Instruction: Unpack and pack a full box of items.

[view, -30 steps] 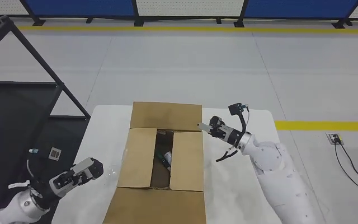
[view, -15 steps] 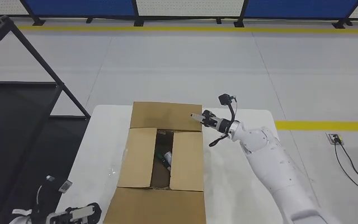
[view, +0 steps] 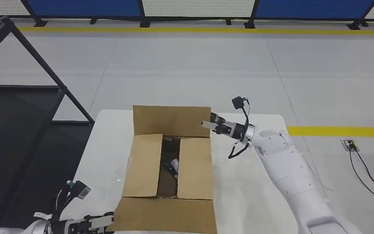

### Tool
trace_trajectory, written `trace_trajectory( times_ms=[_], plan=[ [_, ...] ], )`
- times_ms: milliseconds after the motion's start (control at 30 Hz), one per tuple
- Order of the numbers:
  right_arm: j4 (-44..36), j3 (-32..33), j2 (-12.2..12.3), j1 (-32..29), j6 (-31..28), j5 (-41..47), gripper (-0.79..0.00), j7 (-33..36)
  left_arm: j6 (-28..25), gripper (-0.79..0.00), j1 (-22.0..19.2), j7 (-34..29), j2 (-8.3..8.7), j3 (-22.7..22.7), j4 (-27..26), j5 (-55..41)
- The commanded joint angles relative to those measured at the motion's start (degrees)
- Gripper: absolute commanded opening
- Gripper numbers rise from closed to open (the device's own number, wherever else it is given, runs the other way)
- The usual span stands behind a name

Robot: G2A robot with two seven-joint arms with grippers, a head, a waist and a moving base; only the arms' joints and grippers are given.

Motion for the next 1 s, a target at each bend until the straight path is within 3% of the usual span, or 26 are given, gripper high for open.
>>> trace_trajectory(
  times_ms=[0, 200, 367, 633, 967],
  plan=[
    [-2.2, 0.2, 0.4, -0.8, -0.2, 0.5, 0.000, 1.4, -0.3, 0.000, -0.2, 1.1, 0.02, -0.2, 0.1, -2.2],
    [-10.9, 1.4, 2.0, -4.0, 0.8, 0.7, 0.000, 4.7, -0.9, 0.000, -1.1, 6.6, -0.12, -0.9, 0.0, -8.6],
    [-19.4, 2.5, 3.4, -7.1, 4.7, 3.3, 0.000, 10.0, -1.4, 0.000, -2.4, 15.6, -0.35, 0.4, -1.5, -8.6],
    [-28.5, 2.6, 4.9, -8.9, 22.5, 9.3, 0.000, 21.3, -1.3, 0.000, -5.2, 32.2, -0.75, 7.8, -4.8, 3.0],
    [-32.0, 1.7, 5.5, -12.3, 38.2, 16.1, 0.000, 23.3, 0.2, 0.000, -9.9, 42.7, -1.18, 15.9, -4.4, 11.5]
  ],
)
